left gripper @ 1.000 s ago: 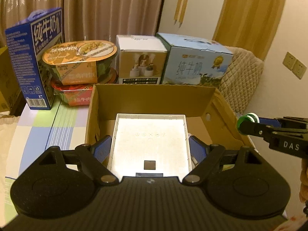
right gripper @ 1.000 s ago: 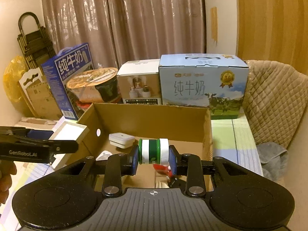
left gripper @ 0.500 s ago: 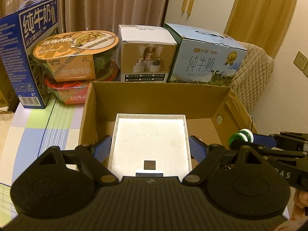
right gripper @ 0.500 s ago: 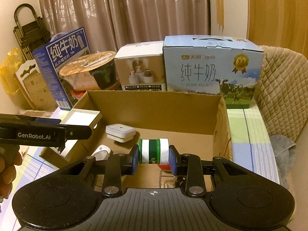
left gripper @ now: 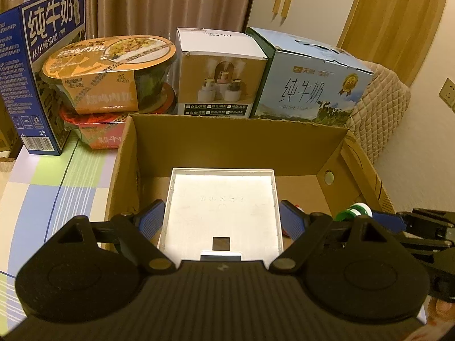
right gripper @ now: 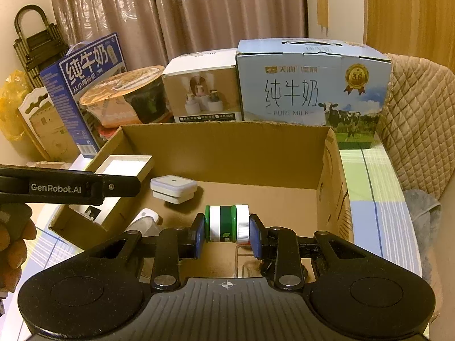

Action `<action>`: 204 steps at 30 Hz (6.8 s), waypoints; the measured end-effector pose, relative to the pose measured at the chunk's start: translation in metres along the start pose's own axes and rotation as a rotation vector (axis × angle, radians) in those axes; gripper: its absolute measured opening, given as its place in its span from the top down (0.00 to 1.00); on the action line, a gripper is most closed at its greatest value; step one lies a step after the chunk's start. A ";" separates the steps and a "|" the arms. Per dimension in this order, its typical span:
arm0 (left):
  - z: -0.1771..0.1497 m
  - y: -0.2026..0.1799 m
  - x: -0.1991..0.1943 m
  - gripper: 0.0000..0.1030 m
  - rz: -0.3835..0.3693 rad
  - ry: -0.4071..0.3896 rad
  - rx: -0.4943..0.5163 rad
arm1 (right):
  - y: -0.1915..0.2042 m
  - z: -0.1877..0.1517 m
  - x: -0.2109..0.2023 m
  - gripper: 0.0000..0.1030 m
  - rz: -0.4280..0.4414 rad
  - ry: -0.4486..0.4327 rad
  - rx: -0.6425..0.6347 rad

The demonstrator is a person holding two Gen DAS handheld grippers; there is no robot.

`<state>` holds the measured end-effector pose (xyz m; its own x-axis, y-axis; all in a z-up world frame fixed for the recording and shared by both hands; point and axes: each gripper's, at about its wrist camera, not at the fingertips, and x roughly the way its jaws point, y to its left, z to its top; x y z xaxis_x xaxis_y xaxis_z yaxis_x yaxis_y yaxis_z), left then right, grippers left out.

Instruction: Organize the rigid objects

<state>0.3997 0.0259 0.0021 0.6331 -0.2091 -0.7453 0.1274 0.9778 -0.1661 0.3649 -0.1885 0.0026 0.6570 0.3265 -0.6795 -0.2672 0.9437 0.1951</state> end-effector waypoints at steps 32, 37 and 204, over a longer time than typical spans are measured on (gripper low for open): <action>-0.006 0.019 -0.024 0.11 0.050 -0.048 0.009 | 0.011 0.001 0.004 0.72 0.010 0.005 0.009; -0.009 0.019 -0.024 0.11 0.057 -0.045 0.021 | 0.015 0.001 0.008 0.72 0.014 0.009 0.009; -0.263 -0.111 -0.328 0.01 0.097 -0.116 0.047 | 0.084 -0.227 -0.326 0.28 -0.095 -0.105 0.042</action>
<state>-0.0229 -0.0165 0.0949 0.7279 -0.1138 -0.6761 0.0954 0.9933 -0.0645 -0.0325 -0.2275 0.0800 0.7489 0.2369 -0.6189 -0.1719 0.9714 0.1639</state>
